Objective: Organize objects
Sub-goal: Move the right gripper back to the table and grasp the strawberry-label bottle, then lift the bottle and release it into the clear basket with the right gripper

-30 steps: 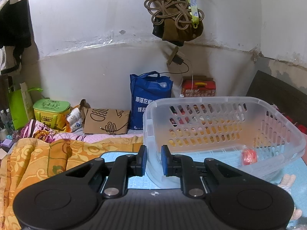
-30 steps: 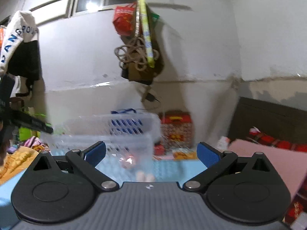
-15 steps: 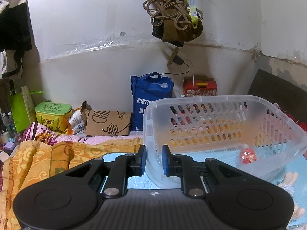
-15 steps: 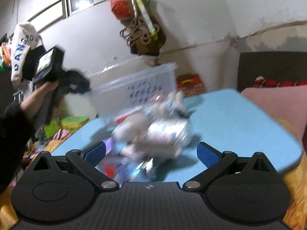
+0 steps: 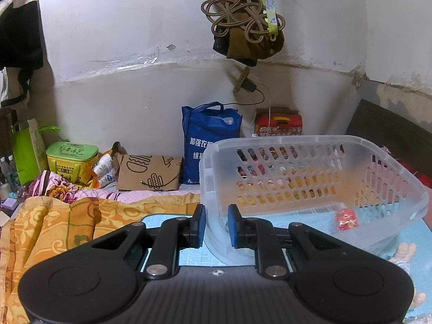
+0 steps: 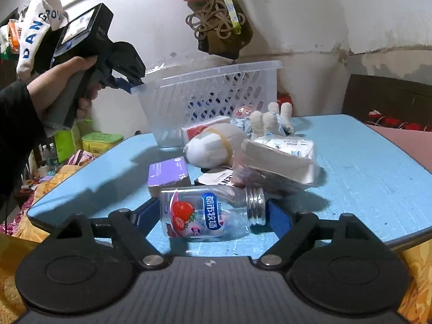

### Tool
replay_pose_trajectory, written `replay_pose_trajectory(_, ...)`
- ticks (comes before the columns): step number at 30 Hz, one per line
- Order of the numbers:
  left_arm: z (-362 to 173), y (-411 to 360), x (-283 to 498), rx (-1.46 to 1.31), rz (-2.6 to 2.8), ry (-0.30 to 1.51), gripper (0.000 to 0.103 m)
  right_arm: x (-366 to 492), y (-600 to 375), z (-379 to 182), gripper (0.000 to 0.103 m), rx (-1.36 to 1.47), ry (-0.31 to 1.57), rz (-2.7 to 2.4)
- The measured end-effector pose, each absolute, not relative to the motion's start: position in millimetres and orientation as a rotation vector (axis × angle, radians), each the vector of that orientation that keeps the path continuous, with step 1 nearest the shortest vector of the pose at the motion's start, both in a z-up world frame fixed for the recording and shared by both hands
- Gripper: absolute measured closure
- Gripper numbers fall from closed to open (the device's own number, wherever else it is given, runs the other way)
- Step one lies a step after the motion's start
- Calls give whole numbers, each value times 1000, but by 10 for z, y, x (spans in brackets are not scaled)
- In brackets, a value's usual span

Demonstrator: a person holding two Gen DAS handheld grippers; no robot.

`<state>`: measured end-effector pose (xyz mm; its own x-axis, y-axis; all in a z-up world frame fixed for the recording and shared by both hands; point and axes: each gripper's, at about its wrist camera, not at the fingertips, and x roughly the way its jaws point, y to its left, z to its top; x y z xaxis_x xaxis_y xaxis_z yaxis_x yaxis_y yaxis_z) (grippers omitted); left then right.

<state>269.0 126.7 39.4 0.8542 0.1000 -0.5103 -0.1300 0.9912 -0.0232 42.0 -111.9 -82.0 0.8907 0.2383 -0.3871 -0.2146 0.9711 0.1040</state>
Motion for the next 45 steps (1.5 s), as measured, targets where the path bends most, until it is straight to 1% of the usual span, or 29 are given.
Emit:
replay_pose_trajectory(9,391,1292,2695,-61,114,533,81,252,-1361,-711,17,38,369,169)
replay_pose_trajectory(14,390,1303,2689,-60,117,535,81,333,-1645,-732,17,81,400,88)
replay_pose_trajectory(23,377,1297,2658,-55,120,528,81,206,-1723,-652,17,69,332,113)
replay_pose_trajectory(28,381,1292,2668,-55,119,527,81,222,-1720,-621,17,68,331,133)
replay_pose_trajectory(32,382,1301,2676,-57,114,526,81,168,-1713,-476,17,44,294,139)
replay_pose_trajectory(38,385,1313,2673,-64,104,527,80,279,-1697,-509,17,53,330,152)
replay_pose_trajectory(42,383,1319,2672,-65,99,525,80,189,-1696,-355,17,40,274,150)
replay_pose_trajectory(45,385,1316,2675,-64,99,526,80,259,-1771,-296,17,67,282,161)
